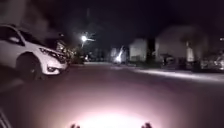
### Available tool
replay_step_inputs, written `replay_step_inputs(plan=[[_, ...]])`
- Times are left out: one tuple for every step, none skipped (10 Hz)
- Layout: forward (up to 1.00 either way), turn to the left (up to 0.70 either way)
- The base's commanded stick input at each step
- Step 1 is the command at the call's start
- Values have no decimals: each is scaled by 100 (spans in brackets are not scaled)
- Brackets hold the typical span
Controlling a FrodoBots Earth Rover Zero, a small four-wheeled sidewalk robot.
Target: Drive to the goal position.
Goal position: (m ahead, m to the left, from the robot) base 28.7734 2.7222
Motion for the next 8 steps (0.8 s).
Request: replay_step_inputs(plan=[[100,0],[100,0],[100,0],[100,0],[100,0],[100,0],[100,0],[100,0]])
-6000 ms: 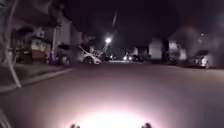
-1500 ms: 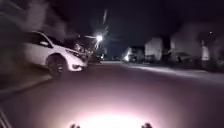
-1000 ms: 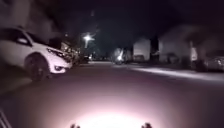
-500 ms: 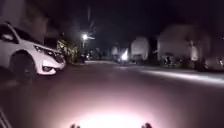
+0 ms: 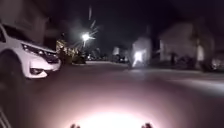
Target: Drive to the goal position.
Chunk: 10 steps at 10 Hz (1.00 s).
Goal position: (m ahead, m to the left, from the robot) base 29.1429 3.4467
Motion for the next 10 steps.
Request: replay_step_inputs(plan=[[100,0],[100,0],[100,0],[100,0],[100,0],[100,0],[100,0],[100,0],[100,0],[100,0]])
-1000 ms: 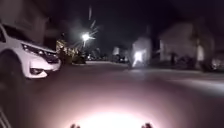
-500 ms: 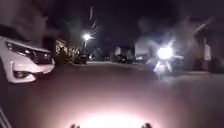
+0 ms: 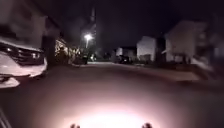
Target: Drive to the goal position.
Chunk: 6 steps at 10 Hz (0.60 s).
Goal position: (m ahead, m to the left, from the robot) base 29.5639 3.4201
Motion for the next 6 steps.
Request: replay_step_inputs(plan=[[100,0],[100,0],[100,0],[100,0],[100,0],[100,0]])
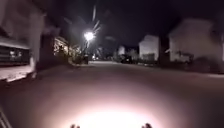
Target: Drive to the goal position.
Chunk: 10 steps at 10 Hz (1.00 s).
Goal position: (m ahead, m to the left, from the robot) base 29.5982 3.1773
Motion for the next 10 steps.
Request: replay_step_inputs(plan=[[100,0],[100,0],[100,0],[100,0],[100,0],[100,0],[100,0],[100,0],[100,0],[100,0]])
